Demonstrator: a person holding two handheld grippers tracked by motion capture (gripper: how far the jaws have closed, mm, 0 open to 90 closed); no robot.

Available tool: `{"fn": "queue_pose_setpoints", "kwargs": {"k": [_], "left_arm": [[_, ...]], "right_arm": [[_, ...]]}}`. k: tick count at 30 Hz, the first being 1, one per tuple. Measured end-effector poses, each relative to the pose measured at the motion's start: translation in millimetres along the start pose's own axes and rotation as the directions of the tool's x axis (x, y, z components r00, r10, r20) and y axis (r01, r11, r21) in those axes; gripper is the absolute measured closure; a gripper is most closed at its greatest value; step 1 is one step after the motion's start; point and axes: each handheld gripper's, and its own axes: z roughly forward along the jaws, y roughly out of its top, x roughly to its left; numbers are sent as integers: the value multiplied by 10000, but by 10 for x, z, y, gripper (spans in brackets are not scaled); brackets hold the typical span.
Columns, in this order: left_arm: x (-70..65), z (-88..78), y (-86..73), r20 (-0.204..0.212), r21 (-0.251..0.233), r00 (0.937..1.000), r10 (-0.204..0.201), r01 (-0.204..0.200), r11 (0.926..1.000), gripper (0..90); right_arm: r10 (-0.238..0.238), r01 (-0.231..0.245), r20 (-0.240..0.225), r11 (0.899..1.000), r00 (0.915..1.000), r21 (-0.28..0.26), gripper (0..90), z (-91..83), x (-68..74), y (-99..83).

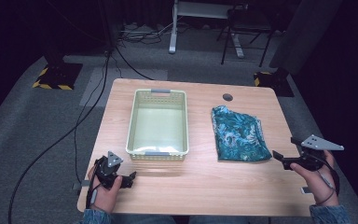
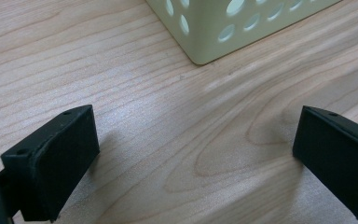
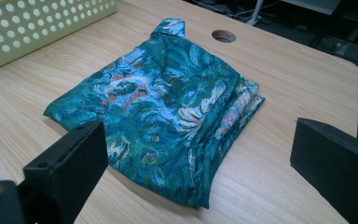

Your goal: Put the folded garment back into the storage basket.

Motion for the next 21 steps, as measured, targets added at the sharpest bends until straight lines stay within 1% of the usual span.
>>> {"fn": "queue_pose_setpoints", "kwargs": {"k": [15,21], "left_arm": [[0,1,-1,1,-13,10000,-7,7,10000,1],[0,1,-1,1,-10,10000,-3,3,10000,1]], "right_arm": [[-274,272,-105,9995,9996,-158,39,140,13,171],[-249,247,-76,9994,9997,-244,36,224,7,213]]}}
